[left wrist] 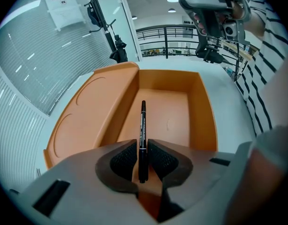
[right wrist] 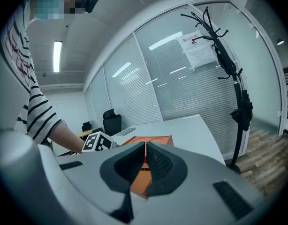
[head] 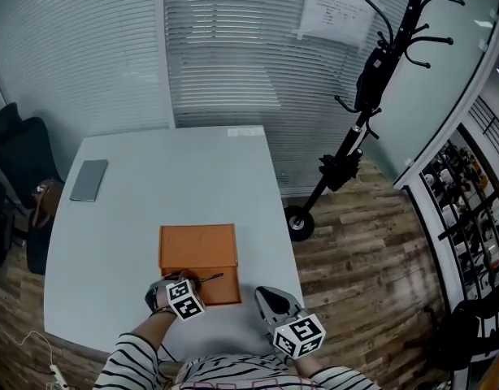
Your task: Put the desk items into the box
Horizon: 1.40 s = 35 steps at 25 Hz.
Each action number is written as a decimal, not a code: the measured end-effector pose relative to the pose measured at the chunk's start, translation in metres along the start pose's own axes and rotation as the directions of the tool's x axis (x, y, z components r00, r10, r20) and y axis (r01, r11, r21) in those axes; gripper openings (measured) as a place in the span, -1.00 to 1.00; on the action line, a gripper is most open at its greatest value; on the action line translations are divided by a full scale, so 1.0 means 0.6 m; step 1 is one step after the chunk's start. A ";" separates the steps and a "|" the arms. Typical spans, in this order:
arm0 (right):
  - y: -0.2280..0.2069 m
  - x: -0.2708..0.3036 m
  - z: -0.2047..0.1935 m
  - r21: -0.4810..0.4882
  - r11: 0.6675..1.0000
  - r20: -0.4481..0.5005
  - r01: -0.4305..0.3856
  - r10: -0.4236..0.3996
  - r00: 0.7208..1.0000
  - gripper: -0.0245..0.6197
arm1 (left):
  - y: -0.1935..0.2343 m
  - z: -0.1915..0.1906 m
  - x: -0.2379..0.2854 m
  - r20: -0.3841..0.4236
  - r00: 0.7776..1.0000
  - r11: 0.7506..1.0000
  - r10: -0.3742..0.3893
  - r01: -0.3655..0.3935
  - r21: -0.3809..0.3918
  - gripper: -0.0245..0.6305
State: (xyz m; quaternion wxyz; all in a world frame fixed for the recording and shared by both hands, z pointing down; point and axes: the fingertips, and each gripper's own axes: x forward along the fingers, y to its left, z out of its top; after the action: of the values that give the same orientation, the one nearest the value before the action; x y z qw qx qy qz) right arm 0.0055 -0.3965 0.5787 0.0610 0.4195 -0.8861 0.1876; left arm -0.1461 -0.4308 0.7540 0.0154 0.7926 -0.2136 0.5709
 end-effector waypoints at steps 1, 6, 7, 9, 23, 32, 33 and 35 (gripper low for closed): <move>0.000 0.000 -0.001 0.000 1.000 0.000 -0.002 0.002 1.000 -0.84 | 0.000 -0.001 0.000 0.001 1.000 1.000 -0.001 0.001 -0.003 -0.73; -0.003 -0.001 -0.002 -0.005 1.000 -0.006 -0.014 0.014 1.000 -0.84 | 0.000 -0.001 0.000 0.004 1.000 1.000 0.008 -0.008 -0.009 -0.73; -0.005 -0.002 -0.002 -0.006 1.000 -0.007 -0.016 0.016 1.000 -0.84 | 0.001 0.000 0.000 0.003 1.000 1.000 0.013 -0.013 -0.009 -0.72; -0.008 -0.003 -0.002 -0.008 1.000 -0.009 -0.021 0.021 1.000 -0.84 | 0.002 0.000 0.000 0.002 1.000 1.000 0.022 -0.022 -0.009 -0.67; 0.027 -0.013 0.008 -0.035 0.999 0.006 -0.007 0.007 1.000 -0.84 | 0.008 0.011 -0.068 0.132 0.987 0.996 0.093 -0.094 0.004 -0.53; 0.078 -0.031 0.012 -0.018 0.997 0.049 0.077 -0.076 0.996 -0.84 | 0.010 0.032 -0.180 0.365 0.916 0.983 0.170 -0.132 -0.127 -0.72; 0.085 -0.033 0.012 -0.017 0.996 0.054 0.085 -0.084 0.995 -0.84 | 0.013 0.031 -0.195 0.387 0.903 0.979 0.185 -0.138 -0.147 -0.75; 0.099 -0.035 0.014 -0.016 0.995 0.064 0.100 -0.099 0.993 -0.84 | 0.018 0.026 -0.224 0.430 0.877 0.971 0.215 -0.145 -0.191 -0.79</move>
State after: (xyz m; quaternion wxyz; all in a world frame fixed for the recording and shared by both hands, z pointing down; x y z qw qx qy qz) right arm -0.0262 -0.3498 0.5488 0.0463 0.4682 -0.8673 0.1624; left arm -0.1706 -0.4018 0.6235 -0.0268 0.8757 -0.3273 0.3540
